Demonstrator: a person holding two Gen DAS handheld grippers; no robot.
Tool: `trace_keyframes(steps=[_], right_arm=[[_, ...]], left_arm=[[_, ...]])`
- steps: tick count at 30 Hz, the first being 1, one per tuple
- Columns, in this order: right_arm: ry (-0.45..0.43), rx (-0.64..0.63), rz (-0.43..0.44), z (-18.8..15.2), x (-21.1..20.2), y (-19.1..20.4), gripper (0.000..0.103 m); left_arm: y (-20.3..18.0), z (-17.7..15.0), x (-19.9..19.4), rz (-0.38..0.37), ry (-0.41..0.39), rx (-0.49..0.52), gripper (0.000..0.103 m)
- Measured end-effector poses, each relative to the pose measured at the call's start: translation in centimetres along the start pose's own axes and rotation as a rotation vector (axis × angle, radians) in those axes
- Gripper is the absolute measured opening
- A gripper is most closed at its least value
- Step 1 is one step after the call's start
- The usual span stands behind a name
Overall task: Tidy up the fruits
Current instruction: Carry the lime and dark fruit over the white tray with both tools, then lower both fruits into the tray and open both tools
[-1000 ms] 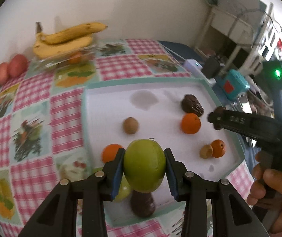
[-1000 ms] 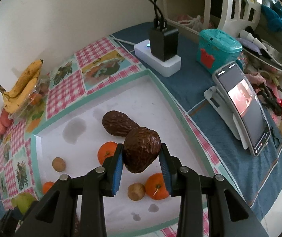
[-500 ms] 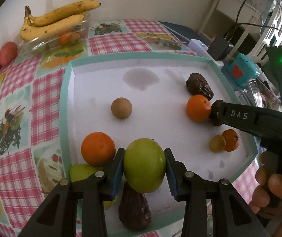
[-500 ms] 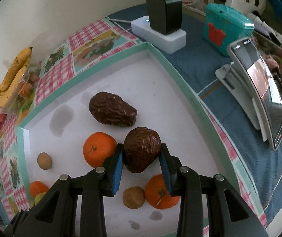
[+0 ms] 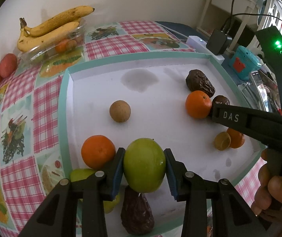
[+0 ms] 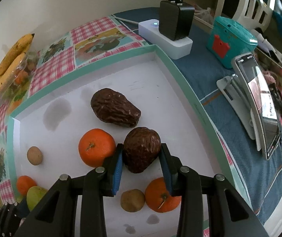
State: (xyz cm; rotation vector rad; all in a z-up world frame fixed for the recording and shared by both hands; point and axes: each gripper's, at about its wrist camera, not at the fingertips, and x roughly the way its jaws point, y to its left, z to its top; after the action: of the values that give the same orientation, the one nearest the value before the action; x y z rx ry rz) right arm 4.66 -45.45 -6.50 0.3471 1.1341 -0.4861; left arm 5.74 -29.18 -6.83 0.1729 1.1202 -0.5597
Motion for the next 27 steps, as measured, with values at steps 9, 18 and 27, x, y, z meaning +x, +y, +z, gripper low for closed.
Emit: trace_keyframes(steps=[9, 18, 27], right_arm=[[-0.002, -0.015, -0.003, 0.0, 0.0, 0.2, 0.040], [0.003, -0.027, -0.004, 0.0, 0.0, 0.2, 0.046], [0.013, -0.011, -0.020, 0.0, -0.4, -0.2, 0.057]], left_arm=[[-0.2, 0.0, -0.1, 0.001, 0.034, 0.000, 0.045], [-0.7, 0.1, -0.8, -0.005, 0.041, 0.009, 0.065], [-0.2, 0.5, -2.8, 0.015, 0.014, 0.004, 0.077]])
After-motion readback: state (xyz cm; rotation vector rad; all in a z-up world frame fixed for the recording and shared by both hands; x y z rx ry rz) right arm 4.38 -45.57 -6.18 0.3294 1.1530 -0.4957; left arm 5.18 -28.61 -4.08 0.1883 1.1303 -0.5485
